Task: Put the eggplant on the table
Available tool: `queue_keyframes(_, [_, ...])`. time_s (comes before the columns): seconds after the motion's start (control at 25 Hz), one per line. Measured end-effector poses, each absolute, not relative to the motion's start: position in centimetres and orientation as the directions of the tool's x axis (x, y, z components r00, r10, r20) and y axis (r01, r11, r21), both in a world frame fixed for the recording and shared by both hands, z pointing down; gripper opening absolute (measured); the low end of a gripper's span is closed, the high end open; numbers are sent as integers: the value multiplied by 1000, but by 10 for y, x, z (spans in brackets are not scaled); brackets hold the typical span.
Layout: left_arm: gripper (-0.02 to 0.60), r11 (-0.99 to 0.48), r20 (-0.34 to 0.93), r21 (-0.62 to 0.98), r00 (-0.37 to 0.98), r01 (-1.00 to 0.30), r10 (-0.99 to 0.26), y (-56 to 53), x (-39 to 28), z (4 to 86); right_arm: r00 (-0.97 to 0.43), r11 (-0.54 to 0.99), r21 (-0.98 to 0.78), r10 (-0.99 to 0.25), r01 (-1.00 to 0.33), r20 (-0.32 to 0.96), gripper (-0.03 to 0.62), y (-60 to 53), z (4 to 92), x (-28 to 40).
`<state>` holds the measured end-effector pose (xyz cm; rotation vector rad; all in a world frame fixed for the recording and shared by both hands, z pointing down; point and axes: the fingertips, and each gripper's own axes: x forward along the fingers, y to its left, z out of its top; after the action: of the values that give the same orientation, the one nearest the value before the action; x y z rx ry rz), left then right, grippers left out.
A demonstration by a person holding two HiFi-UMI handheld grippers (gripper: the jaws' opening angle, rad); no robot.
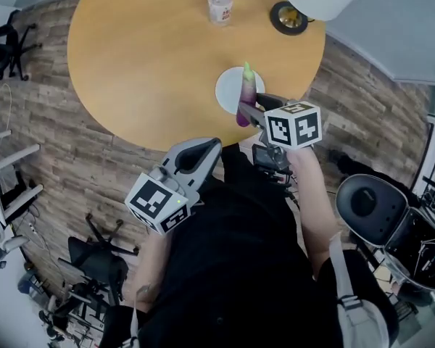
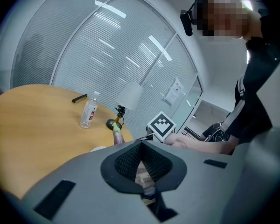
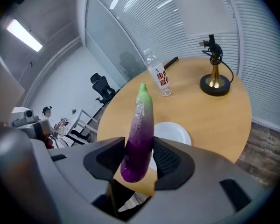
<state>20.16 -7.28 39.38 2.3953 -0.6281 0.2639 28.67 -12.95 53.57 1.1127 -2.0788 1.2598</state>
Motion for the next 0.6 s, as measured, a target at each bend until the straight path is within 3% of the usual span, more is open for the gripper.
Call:
queue_keyframes(0.24, [12, -652, 353, 530, 840, -542, -412, -76, 196, 395, -566, 146, -551, -328, -821, 756, 190, -139, 576, 291])
queue_keyframes(0.6, [11, -641, 344, 553, 847, -532, -406, -78, 197, 400, -485, 74, -485, -275, -872, 830, 190, -147, 616, 296])
